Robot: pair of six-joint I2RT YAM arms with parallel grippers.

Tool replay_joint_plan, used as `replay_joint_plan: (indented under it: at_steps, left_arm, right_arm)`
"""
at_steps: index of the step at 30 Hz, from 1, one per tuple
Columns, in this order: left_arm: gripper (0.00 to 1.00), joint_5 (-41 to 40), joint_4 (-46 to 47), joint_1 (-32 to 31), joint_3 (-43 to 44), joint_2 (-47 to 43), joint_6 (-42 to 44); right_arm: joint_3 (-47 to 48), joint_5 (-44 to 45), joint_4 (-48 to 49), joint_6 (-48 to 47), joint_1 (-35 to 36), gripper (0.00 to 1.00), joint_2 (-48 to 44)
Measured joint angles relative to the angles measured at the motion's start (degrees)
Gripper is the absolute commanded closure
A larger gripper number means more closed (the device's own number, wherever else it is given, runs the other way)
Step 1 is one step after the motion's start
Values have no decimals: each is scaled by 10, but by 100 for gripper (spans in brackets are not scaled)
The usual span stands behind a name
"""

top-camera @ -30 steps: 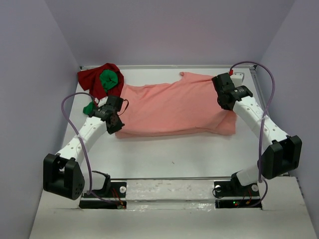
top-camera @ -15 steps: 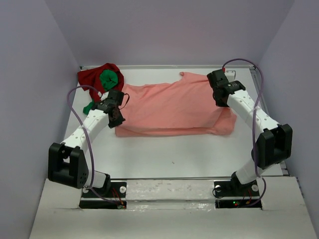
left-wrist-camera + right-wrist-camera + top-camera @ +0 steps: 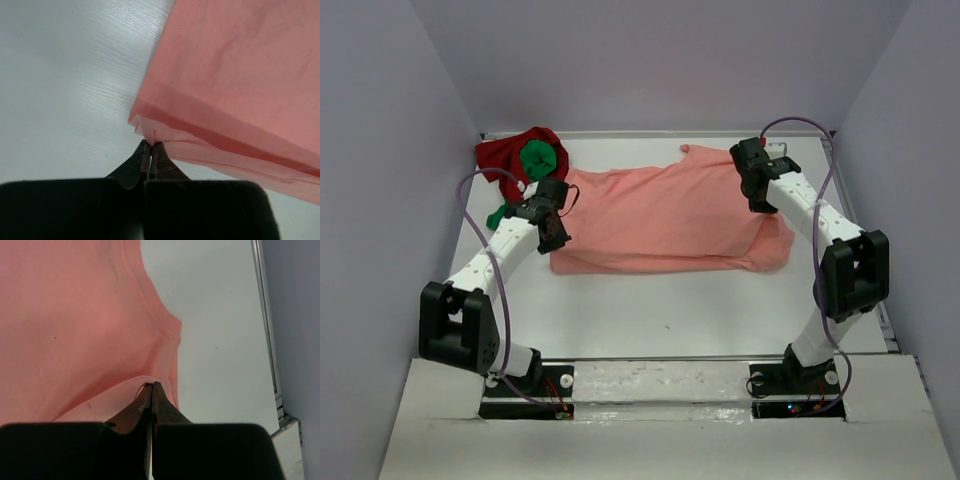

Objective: Fold and stack the t-shirts
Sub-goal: Fold the tshirt

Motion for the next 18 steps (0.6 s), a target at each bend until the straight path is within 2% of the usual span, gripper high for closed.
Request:
replay_joint_plan:
  at_steps: [8, 18]
  left_arm:
    - [100, -6, 10, 4, 7, 36, 10]
    - [100, -25, 13, 11, 92, 85, 29]
  right_arm:
    - [36, 4, 1, 0, -12, 100, 21]
    - [63, 7, 1, -3, -39, 100, 47]
